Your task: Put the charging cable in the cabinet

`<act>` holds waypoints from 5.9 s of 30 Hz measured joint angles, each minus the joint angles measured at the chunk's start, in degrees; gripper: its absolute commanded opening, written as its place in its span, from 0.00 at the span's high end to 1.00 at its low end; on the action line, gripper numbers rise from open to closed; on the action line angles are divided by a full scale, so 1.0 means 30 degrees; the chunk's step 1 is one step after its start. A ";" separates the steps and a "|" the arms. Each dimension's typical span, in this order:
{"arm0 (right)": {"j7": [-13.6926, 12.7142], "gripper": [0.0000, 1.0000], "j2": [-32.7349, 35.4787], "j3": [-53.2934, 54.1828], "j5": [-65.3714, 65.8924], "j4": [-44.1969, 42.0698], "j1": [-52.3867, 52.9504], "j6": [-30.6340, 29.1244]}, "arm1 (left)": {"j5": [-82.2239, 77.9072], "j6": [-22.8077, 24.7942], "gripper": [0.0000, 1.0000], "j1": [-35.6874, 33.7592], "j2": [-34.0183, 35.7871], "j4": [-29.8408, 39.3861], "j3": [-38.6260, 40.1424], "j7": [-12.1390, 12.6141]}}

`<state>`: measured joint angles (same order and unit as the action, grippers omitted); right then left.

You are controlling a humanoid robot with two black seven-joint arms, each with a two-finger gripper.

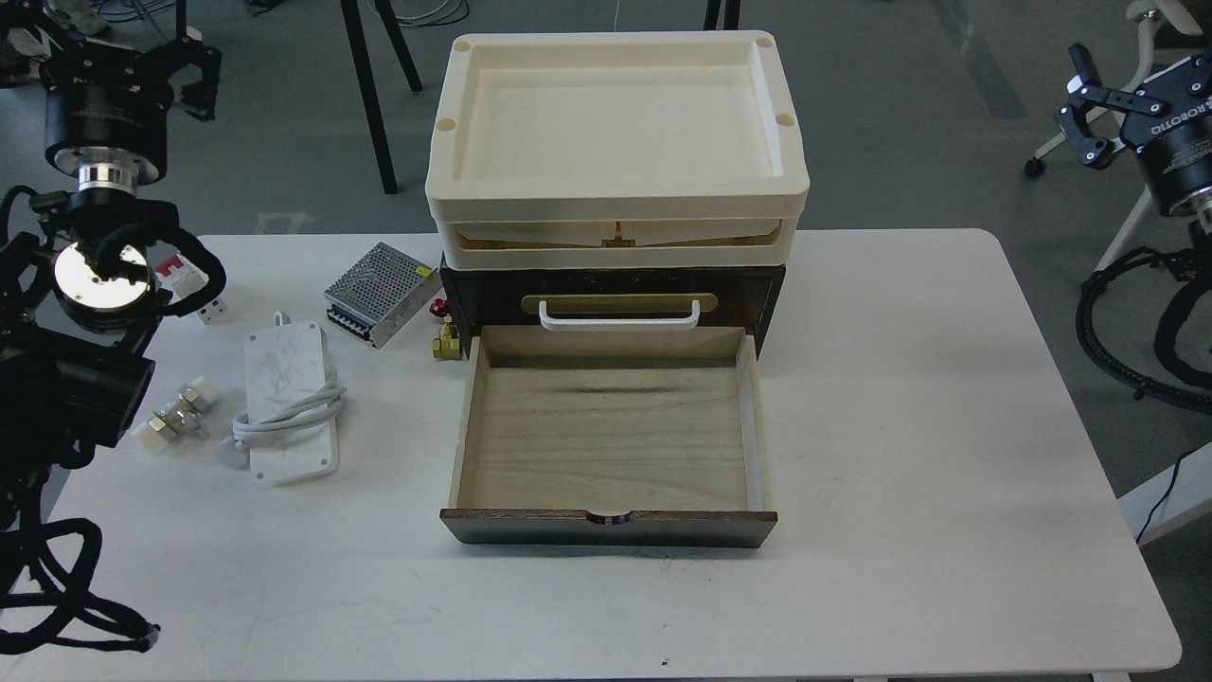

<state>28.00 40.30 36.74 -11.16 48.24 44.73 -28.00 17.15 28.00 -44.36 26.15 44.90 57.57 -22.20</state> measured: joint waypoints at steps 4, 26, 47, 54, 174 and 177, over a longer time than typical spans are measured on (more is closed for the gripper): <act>0.0000 0.00 0.0057 0.0000 0.0023 0.0006 -0.0052 0.0000 | -0.1763 0.0000 0.00 0.0078 0.2075 0.3902 -0.0360 -0.0124; 0.0000 0.00 0.0103 0.0024 0.0047 -0.0005 -0.0633 0.0002 | -4.4160 -0.0200 0.01 0.4799 0.9388 1.1267 -0.4417 -0.1940; 0.0000 0.00 0.0102 0.0031 0.0028 0.0005 -0.0961 0.0002 | -4.7385 -0.2386 0.08 0.4993 0.6733 0.5122 -0.7757 -0.1935; 0.0000 0.00 0.0103 0.0036 0.0029 0.0006 -0.1020 0.0002 | -4.7385 -0.3087 0.28 0.4942 0.6532 0.3823 -0.7848 -0.1935; 0.0000 0.00 0.0511 0.1377 0.0042 -0.0171 -0.2692 0.0001 | -3.3503 0.0001 0.96 0.1955 0.2304 0.8112 -1.0623 -0.1937; 0.0000 0.00 0.0510 0.1377 0.0039 -0.0169 -0.2692 0.0001 | -3.3343 0.0001 0.90 0.2005 0.1914 0.7784 -1.0609 -0.1937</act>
<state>28.00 41.83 40.87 -11.05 47.73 36.65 -28.00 -82.88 28.00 -38.34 31.89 68.26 25.74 -28.00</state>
